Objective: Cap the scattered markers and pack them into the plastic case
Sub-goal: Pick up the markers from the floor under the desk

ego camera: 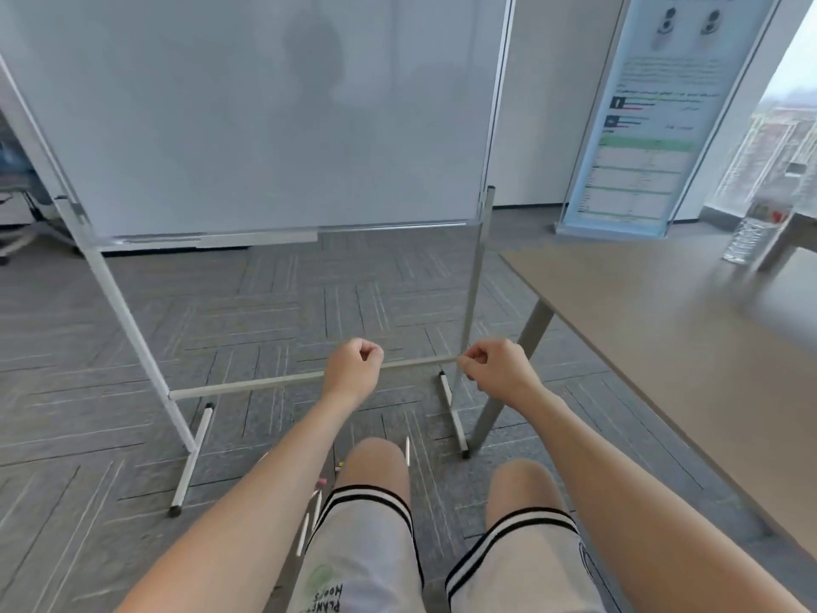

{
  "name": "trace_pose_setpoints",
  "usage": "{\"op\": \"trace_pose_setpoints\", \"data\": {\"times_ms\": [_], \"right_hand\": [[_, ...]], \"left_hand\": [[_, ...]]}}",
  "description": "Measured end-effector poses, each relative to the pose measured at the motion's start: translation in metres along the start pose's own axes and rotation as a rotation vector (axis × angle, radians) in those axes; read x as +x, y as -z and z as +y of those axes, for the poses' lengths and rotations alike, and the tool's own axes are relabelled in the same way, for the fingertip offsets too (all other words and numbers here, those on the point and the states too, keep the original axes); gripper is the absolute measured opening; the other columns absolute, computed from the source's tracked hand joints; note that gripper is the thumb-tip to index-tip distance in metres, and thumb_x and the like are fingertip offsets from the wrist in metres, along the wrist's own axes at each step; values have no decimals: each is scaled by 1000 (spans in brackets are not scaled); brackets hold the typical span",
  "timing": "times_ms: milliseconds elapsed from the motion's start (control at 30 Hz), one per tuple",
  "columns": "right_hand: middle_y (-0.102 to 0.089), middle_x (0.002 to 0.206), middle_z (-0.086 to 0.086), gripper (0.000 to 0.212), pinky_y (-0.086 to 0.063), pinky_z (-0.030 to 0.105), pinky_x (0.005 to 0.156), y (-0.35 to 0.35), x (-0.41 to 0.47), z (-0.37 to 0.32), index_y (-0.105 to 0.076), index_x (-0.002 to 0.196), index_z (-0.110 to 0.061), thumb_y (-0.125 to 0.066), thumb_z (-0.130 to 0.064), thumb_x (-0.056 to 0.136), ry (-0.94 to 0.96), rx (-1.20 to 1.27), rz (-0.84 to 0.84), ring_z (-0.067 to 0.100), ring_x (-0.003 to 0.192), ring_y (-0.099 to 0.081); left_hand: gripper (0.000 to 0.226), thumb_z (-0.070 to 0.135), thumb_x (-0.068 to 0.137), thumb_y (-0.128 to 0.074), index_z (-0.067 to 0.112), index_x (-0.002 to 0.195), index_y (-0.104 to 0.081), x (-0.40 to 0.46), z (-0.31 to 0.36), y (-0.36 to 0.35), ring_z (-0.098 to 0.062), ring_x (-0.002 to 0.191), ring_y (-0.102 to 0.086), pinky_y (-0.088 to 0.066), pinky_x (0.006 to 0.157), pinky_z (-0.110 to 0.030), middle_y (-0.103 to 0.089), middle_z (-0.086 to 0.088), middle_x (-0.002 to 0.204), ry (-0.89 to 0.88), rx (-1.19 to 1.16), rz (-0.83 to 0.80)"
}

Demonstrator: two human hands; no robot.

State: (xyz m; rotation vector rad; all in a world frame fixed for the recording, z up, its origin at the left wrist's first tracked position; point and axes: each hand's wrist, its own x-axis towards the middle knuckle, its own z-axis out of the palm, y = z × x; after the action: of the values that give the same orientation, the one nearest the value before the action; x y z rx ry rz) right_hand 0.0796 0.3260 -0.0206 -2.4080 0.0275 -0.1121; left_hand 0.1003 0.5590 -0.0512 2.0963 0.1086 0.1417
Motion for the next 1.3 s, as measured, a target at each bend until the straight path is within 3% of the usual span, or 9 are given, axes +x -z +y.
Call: {"op": "trace_pose_setpoints", "data": {"times_ms": [233,433,567,667,733,833,933,1200,1300], "right_hand": [[-70,72,-4,13,-53,24,61,-45,29,10,-71,83,-17,-65,-26,90,-49,-10,-83,12,68,-66],[-68,74,-6,12,-49,22,70,-77,54,34,-72,87,-17,-65,-26,92,-121,30,-145,7,73,-64],[-70,73,-2,12,-57,29,69,-93,72,42,-71,86,-16,-64,-24,92,-158,87,-177,14,71,-67],[-70,73,-1,12,-51,26,60,-110,79,48,-70,84,-16,-63,-23,92,-206,156,-176,14,66,-64],[-70,72,-2,15,-52,28,63,-127,78,57,-70,81,-16,-63,-24,91,-245,189,-176,14,68,-64],[-70,71,-3,15,-54,36,72,-162,79,77,-71,78,-17,-64,-25,88,-317,247,-209,14,68,-64],[-70,70,-1,14,-53,35,66,-197,84,94,-70,78,-17,-64,-25,88,-397,294,-229,15,65,-62],[-72,71,2,15,-50,27,57,-325,118,174,-70,81,-15,-65,-26,89,-568,242,-316,15,64,-65],[-72,71,-1,16,-57,34,69,-372,136,200,-71,76,-18,-65,-29,87,-613,216,-329,18,72,-69]], "left_hand": [[14,25,99,-54,21,91,-64,14,-44,-3,-15,70,-59,-43,57,-25,-69,-2,82,110,-38,8],[11,25,99,-55,19,97,-64,27,-73,-14,-12,75,-58,-40,58,-25,-66,4,86,231,-29,16],[10,25,98,-56,21,96,-64,34,-87,-14,-15,77,-60,-44,63,-29,-68,3,88,292,-53,36],[13,24,98,-56,16,96,-65,35,-105,-14,-18,74,-61,-53,70,-37,-69,-3,87,375,-122,93],[16,23,99,-55,11,95,-65,31,-122,-17,-18,69,-59,-54,60,-33,-68,-6,83,439,-156,116],[16,20,99,-55,9,93,-66,35,-155,-29,-17,66,-57,-50,58,-28,-65,-7,80,514,-187,131],[16,20,97,-57,10,88,-66,47,-186,-45,-19,65,-57,-49,66,-32,-66,-4,75,566,-197,135],[21,23,93,-58,7,85,-68,76,-316,-112,-17,62,-53,-46,64,-33,-62,1,66,774,-209,85],[21,25,90,-59,10,78,-68,88,-368,-135,-20,63,-56,-49,68,-35,-63,1,63,873,-184,77]]}}
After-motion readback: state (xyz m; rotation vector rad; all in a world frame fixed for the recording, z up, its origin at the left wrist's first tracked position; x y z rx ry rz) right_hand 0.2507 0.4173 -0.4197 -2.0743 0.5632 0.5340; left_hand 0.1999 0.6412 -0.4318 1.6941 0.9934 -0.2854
